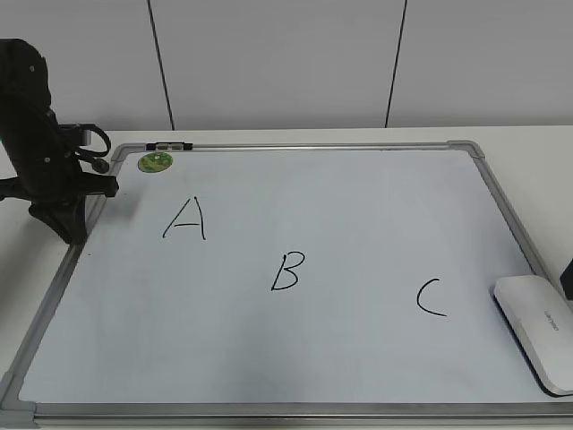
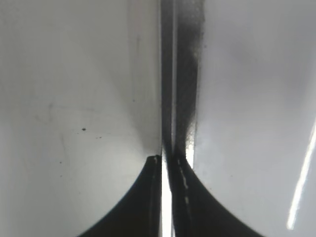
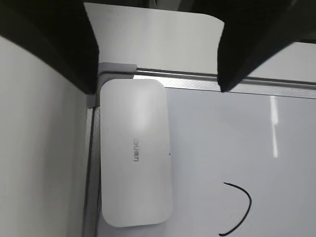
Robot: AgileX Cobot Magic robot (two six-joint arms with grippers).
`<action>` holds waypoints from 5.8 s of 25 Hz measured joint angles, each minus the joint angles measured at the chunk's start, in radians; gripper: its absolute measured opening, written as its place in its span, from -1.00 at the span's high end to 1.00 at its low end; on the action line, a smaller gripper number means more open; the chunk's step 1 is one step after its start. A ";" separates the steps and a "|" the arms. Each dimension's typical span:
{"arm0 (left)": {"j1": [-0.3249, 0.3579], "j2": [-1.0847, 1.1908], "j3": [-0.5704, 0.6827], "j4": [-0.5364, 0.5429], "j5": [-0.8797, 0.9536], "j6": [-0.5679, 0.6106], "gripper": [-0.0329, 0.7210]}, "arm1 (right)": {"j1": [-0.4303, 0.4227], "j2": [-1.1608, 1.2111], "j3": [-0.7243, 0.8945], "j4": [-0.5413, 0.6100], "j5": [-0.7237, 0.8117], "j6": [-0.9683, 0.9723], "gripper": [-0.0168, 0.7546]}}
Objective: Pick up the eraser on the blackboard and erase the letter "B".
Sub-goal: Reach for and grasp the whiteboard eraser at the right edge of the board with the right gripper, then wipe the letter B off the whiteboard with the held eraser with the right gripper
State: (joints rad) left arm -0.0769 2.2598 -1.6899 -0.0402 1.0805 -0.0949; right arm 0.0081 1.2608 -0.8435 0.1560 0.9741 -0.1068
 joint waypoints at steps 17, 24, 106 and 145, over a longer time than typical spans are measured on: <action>0.000 0.000 0.000 0.002 0.000 -0.002 0.86 | 0.000 0.277 -0.036 -0.049 -0.043 -0.004 -0.78; 0.000 0.000 0.000 0.002 0.000 -0.002 0.86 | 0.000 0.342 -0.063 -0.049 -0.072 -0.008 -0.78; 0.000 0.000 0.000 -0.014 0.000 -0.002 0.86 | 0.409 1.000 -1.042 -0.088 0.242 -0.012 -0.40; 0.000 0.000 0.000 -0.012 0.000 -0.002 0.86 | 0.622 1.093 -1.111 -0.052 0.253 0.013 -0.40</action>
State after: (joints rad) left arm -0.0769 2.2598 -1.6899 -0.0523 1.0805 -0.0965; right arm 0.6300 2.3535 -1.9545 0.1042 1.2271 -0.0942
